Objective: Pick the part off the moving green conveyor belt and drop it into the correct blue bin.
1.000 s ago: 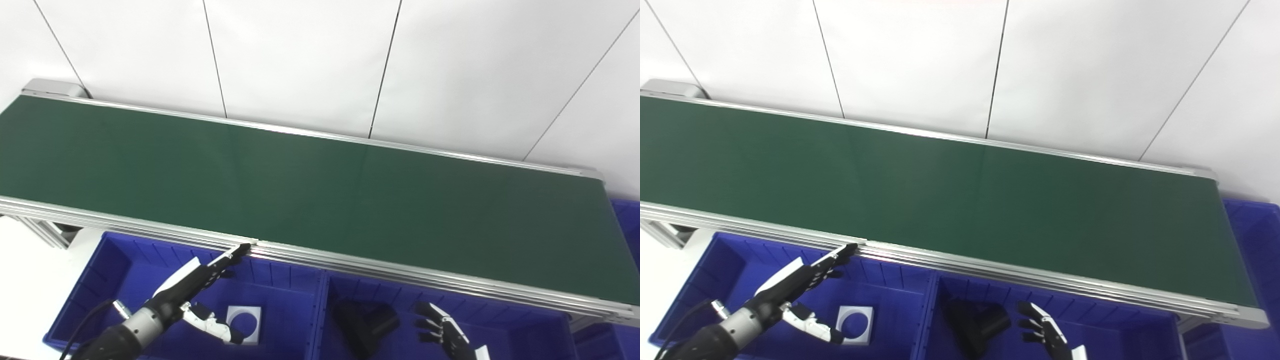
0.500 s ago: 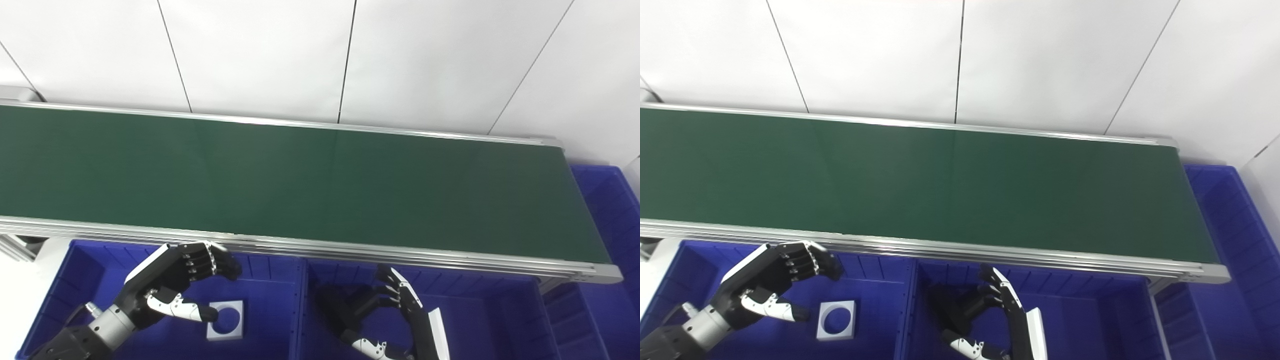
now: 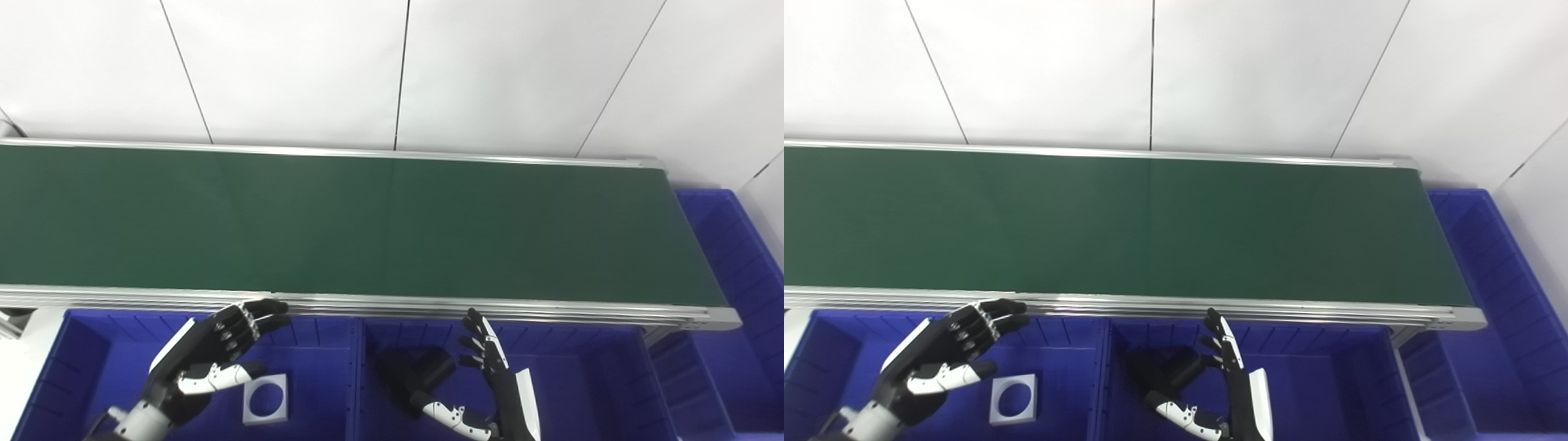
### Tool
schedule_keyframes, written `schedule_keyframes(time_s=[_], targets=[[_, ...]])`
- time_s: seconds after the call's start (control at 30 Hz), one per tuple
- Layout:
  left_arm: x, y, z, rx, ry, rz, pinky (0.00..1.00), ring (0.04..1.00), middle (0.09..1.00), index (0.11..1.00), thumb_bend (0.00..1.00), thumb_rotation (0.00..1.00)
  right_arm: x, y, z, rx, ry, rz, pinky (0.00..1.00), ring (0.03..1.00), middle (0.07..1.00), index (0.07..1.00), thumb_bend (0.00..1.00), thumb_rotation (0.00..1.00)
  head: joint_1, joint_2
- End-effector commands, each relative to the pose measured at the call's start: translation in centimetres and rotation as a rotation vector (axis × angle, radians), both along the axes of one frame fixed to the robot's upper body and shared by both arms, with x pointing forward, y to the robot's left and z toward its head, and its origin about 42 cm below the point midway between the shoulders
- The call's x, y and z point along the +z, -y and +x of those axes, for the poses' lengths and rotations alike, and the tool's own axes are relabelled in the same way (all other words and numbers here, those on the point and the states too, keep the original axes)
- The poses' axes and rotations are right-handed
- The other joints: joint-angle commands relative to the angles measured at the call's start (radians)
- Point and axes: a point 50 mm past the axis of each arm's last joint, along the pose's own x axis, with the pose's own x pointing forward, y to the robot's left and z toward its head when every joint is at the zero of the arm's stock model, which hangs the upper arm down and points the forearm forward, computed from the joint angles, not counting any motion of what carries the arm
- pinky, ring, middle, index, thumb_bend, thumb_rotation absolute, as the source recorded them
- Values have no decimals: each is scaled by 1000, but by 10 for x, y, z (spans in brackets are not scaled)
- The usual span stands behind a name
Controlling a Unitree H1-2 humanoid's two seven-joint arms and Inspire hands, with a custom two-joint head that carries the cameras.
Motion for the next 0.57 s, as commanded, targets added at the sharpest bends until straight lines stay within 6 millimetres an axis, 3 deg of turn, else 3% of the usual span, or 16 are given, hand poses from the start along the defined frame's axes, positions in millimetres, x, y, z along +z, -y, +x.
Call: schedule_keyframes(time_s=[0.0, 0.17, 0.27, 0.4, 0.53], targets=[[7, 6, 2, 9, 56, 9, 979, 833, 901, 865, 684, 0, 10, 0, 5, 4, 32, 5, 711, 839, 902, 926, 681, 143, 6, 4], [5, 19, -2, 19, 47, 44, 998, 945, 962, 889, 737, 0, 14, 2, 7, 28, 16, -9, 700, 839, 907, 921, 681, 179, 13, 35], [4, 25, -3, 11, 35, 49, 1000, 955, 960, 887, 746, 0, 16, 5, 9, 41, 12, -18, 690, 832, 904, 916, 684, 189, 26, 64], [3, 28, -3, 17, 39, 71, 1000, 949, 953, 884, 766, 0, 20, 7, 11, 44, 6, -23, 670, 817, 895, 902, 701, 189, 30, 77], [1, 28, -4, 43, 67, 119, 926, 855, 855, 861, 788, 0, 21, 8, 10, 43, -2, -32, 672, 813, 891, 898, 705, 180, 36, 78]])
